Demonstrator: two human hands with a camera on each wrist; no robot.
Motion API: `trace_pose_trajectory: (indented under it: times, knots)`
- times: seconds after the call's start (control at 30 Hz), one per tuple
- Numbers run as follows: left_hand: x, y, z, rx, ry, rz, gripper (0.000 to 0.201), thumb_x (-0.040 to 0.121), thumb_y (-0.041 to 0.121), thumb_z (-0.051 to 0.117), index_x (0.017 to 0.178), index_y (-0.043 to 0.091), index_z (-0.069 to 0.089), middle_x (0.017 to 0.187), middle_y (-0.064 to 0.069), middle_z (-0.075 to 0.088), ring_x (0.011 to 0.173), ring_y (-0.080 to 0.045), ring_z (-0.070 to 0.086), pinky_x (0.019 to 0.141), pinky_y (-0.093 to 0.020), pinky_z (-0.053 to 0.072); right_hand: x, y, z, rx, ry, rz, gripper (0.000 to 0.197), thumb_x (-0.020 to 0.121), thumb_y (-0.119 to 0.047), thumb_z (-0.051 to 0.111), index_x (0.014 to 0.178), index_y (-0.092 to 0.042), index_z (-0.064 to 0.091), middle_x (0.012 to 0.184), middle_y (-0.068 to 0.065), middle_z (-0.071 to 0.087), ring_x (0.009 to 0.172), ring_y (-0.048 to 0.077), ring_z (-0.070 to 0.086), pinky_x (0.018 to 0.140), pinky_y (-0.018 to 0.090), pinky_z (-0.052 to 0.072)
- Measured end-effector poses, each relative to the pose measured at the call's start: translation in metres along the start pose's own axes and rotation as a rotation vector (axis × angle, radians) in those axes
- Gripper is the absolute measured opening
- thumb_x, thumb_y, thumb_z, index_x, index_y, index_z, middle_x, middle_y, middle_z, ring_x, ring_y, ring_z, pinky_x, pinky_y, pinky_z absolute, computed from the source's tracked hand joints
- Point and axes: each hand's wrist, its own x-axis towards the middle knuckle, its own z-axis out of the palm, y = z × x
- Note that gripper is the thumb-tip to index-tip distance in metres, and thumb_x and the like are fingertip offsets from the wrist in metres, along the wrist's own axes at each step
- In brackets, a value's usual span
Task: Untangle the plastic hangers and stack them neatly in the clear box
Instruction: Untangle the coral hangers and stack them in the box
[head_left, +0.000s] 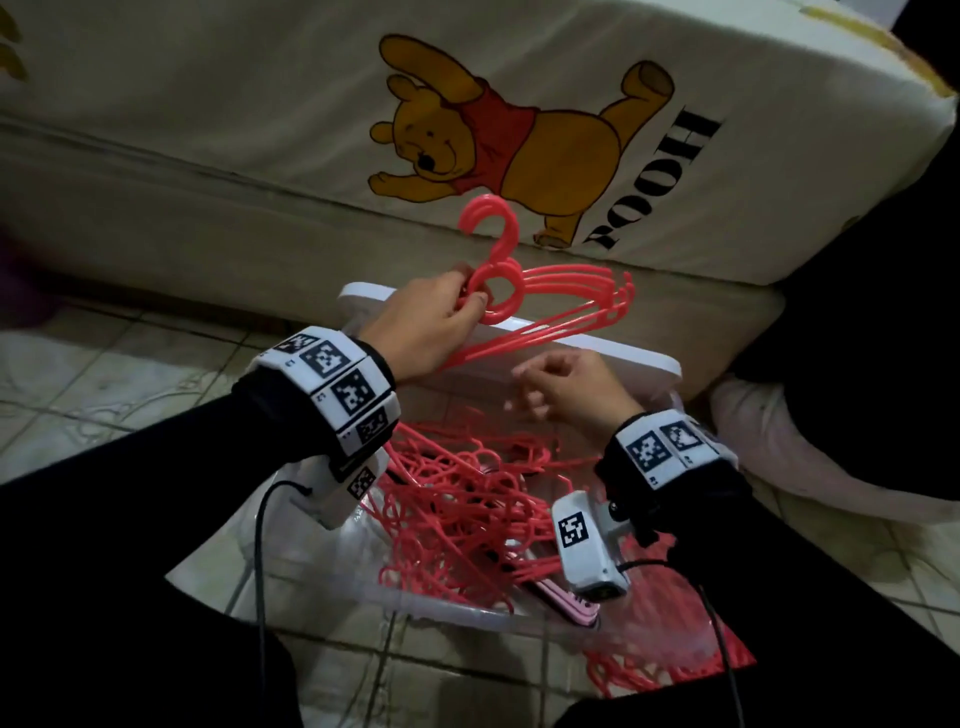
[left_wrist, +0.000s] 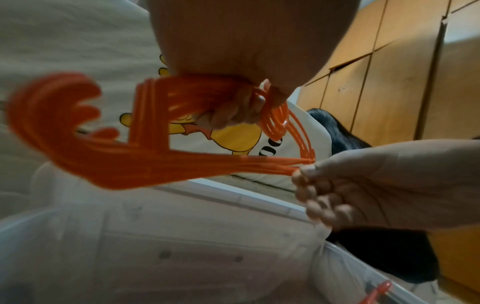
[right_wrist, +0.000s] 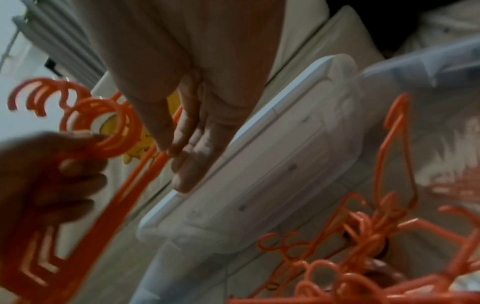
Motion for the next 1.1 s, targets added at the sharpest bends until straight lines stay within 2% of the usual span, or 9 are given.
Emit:
trace_pose_trajectory:
  times: [0.1,0.2,0.33,0.43,0.57,0.73,0.87,0.97,1.1]
  knots:
    - [0.002,-0.007,-0.003,0.108,0.072,-0.036,0.023,0.095,0.037,0.046,0.102,0.018,0.058,0.092,-0.004,0.065,0.093,-0.029,0.059,0.071,-0.035,0.040,0.006,0.024,0.007,-0.613,-0.177,-0.052,0.013,0.087,-0.006,0.059,0.077,-0.007,0.067,0.067,0.013,0.065,0.057,0.022,0.062,0.059,0.028,0.051]
    - [0.004,-0.012,-0.005,0.073,0.065,-0.046,0.016,0.089,0.037,0.056,0.094,0.022,0.056,0.083,0.001,0.059,0.083,-0.025,0.058,0.069,-0.034,0.042,0.007,0.050,0.028,-1.253,-0.362,-0.180,0.016,0.085,-0.019,0.057,0.094,-0.015,0.070,0.095,0.012,0.070,0.088,0.028,0.067,0.075,0.029,0.048]
    - [0.005,-0.015,-0.006,0.052,0.070,-0.033,0.013,0.085,0.038,0.061,0.088,0.028,0.053,0.077,0.007,0.054,0.074,-0.016,0.052,0.065,-0.029,0.036,0.007,0.082,0.058,-1.693,-0.539,-0.427,0.023,0.088,-0.014,0.048,0.103,-0.011,0.065,0.106,0.011,0.066,0.097,0.033,0.063,0.074,0.038,0.050]
    - [0.004,-0.016,-0.005,0.057,0.067,-0.041,0.011,0.085,0.039,0.060,0.086,0.030,0.054,0.071,0.012,0.050,0.072,-0.014,0.051,0.065,-0.028,0.034,0.004,0.090,0.074,-1.956,-0.611,-0.573,0.020,0.084,-0.024,0.055,0.094,-0.020,0.071,0.094,-0.001,0.070,0.090,0.018,0.064,0.076,0.029,0.050]
    - [0.005,-0.019,-0.006,0.087,0.065,-0.040,0.013,0.086,0.039,0.059,0.088,0.026,0.056,0.075,0.007,0.053,0.073,-0.017,0.051,0.063,-0.029,0.033,0.000,0.103,0.090,-1.929,-0.625,-0.686,0.021,0.089,-0.020,0.052,0.099,-0.016,0.069,0.099,0.003,0.069,0.092,0.022,0.062,0.080,0.031,0.045]
    - [0.005,-0.021,-0.008,0.100,0.055,-0.049,0.013,0.087,0.040,0.057,0.085,0.027,0.053,0.067,0.013,0.049,0.070,-0.016,0.050,0.061,-0.029,0.031,0.001,0.118,0.099,-1.831,-0.662,-0.500,0.029,0.096,-0.008,0.039,0.117,-0.002,0.058,0.114,0.016,0.063,0.108,0.033,0.056,0.092,0.042,0.039]
    - [0.006,-0.023,-0.010,0.113,0.048,-0.061,0.015,0.086,0.042,0.056,0.079,0.030,0.050,0.066,0.014,0.049,0.072,-0.019,0.051,0.066,-0.033,0.037,0.004,0.116,0.098,-1.754,-0.669,-0.425,0.025,0.092,-0.008,0.047,0.109,-0.004,0.065,0.102,0.013,0.069,0.097,0.030,0.064,0.083,0.038,0.048]
    - [0.008,-0.025,-0.012,0.118,0.056,-0.088,0.017,0.085,0.044,0.055,0.078,0.030,0.049,0.065,0.014,0.047,0.073,-0.022,0.050,0.069,-0.036,0.039,0.004,0.102,0.096,-1.730,-0.578,-0.416,0.010,0.076,-0.011,0.068,0.085,-0.007,0.072,0.079,0.010,0.072,0.074,0.026,0.070,0.063,0.031,0.051]
    - [0.008,-0.027,-0.019,0.120,0.074,-0.087,0.018,0.085,0.044,0.056,0.086,0.026,0.055,0.072,0.006,0.053,0.078,-0.025,0.055,0.066,-0.035,0.042,0.019,0.097,0.076,-1.569,-0.526,-0.240,0.019,0.086,-0.016,0.056,0.097,-0.004,0.066,0.099,0.018,0.067,0.094,0.035,0.065,0.073,0.035,0.047]
